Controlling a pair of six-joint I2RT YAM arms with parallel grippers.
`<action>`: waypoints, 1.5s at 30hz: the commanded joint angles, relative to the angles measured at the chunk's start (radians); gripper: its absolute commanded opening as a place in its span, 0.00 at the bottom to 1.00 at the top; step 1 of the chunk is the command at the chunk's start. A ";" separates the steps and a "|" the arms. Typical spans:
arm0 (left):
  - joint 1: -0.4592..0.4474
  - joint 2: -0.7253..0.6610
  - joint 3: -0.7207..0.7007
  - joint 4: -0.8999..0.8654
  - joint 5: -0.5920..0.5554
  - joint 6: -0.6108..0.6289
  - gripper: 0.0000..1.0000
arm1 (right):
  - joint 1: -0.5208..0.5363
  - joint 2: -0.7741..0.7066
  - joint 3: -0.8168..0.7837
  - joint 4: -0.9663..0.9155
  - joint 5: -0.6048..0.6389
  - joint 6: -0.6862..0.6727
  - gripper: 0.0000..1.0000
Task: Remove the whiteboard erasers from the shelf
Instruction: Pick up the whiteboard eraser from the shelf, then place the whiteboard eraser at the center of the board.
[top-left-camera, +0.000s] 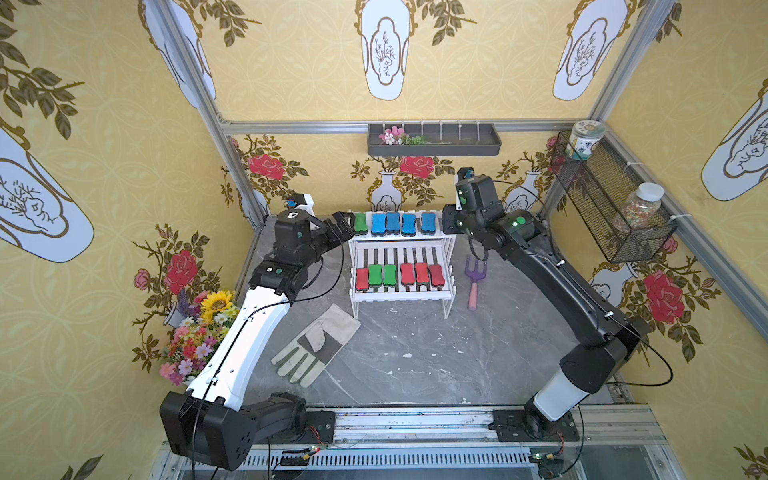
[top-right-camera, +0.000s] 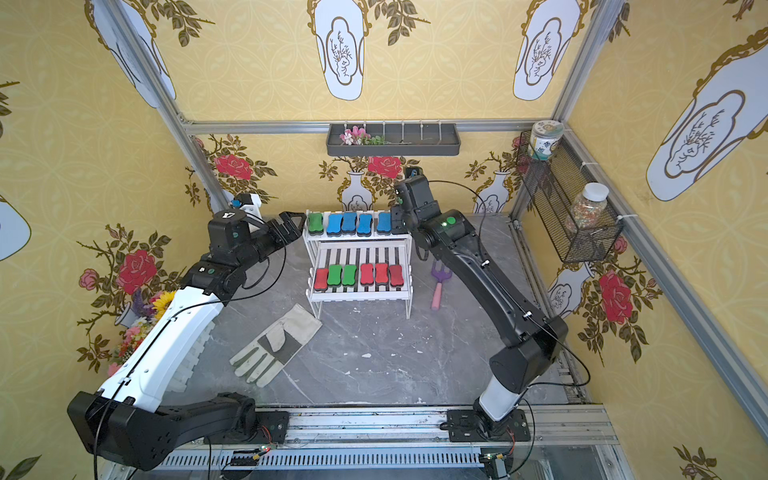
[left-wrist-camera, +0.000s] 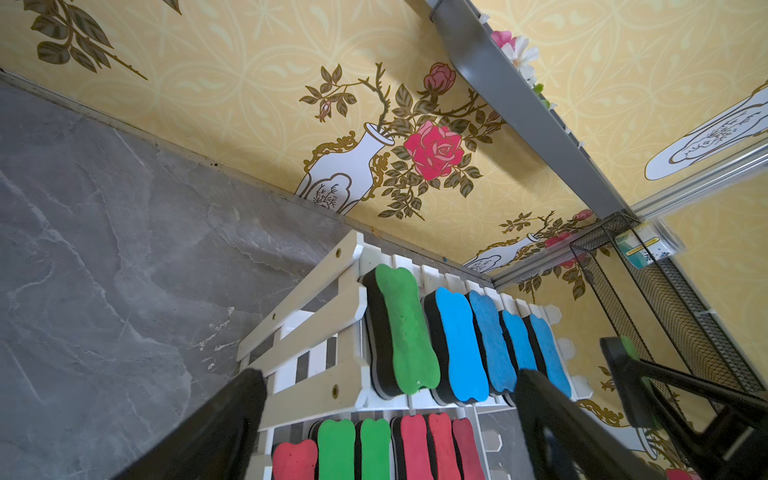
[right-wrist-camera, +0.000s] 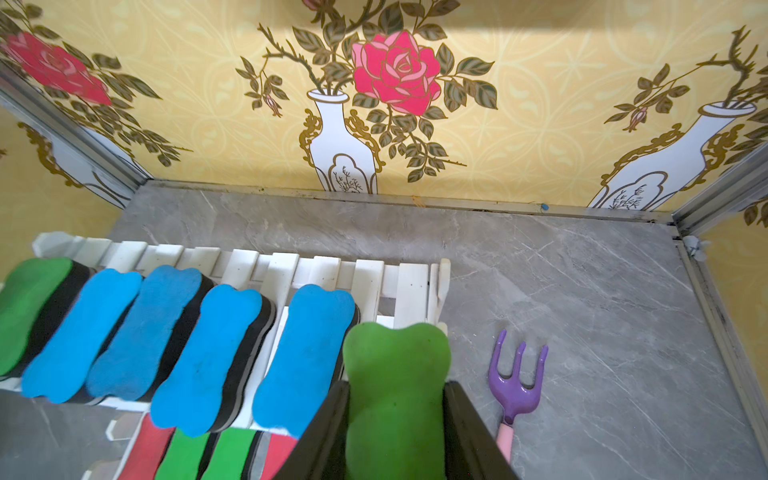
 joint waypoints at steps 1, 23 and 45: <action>0.001 -0.008 -0.012 0.011 -0.018 0.012 1.00 | 0.006 -0.092 -0.093 0.068 -0.054 0.057 0.39; 0.002 -0.008 -0.001 0.008 0.003 0.007 0.99 | 0.276 -0.530 -1.163 0.265 -0.114 0.431 0.38; 0.002 0.037 0.020 -0.006 0.006 -0.001 0.99 | 0.267 -0.179 -1.150 0.444 -0.025 0.430 0.38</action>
